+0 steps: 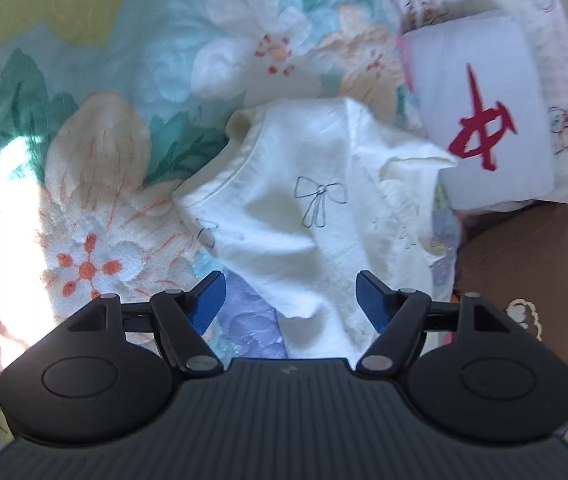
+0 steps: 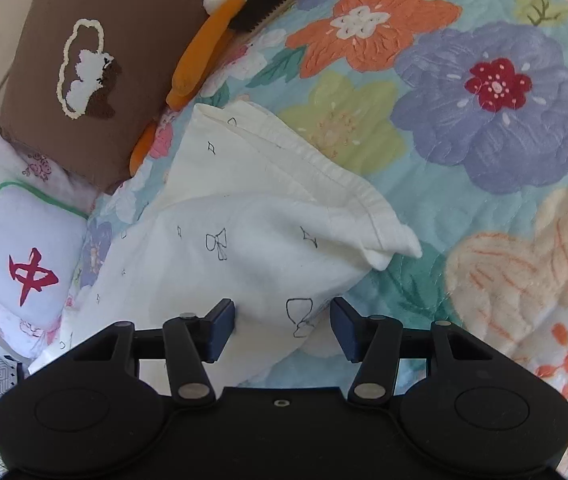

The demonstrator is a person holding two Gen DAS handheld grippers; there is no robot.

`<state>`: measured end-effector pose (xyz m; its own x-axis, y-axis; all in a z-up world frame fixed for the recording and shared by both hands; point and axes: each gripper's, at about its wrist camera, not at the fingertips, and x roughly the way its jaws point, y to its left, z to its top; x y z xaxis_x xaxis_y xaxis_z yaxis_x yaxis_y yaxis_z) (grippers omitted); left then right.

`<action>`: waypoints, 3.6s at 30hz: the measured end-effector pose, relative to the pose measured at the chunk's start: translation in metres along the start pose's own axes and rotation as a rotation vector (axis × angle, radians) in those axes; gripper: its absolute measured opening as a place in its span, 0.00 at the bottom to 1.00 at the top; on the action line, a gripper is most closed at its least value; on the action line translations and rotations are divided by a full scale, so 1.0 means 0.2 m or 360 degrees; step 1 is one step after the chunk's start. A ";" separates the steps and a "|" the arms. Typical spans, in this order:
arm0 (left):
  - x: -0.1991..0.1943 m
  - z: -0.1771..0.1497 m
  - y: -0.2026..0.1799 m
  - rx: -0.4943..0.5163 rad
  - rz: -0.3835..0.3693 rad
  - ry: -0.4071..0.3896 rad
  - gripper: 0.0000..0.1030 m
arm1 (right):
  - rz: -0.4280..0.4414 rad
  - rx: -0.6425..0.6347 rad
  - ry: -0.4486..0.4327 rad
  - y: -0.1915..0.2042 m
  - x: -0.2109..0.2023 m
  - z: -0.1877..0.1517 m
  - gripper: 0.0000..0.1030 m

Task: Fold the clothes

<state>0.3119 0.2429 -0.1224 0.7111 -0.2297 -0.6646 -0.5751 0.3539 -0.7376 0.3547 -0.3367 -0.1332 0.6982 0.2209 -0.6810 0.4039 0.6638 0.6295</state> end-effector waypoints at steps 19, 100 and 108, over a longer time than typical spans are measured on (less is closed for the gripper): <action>0.29 0.08 -0.08 0.0189 0.0113 -0.0001 0.03 | 0.0143 -0.0003 -0.0026 -0.04 0.13 0.05 0.66; -0.51 0.29 -0.89 0.0786 -0.0506 -0.0440 0.01 | 0.0783 -0.0773 -0.0270 0.86 -0.74 0.61 0.04; -0.68 0.14 -0.59 0.0899 -0.0382 -0.0499 0.02 | 0.0721 -0.0626 -0.0087 0.50 -0.81 0.47 0.04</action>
<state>0.2954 0.2582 0.0591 0.9248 -0.1175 -0.3618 -0.1486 0.7640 -0.6279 0.3386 -0.3739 0.0750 0.7833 0.5134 -0.3504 -0.1827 0.7290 0.6597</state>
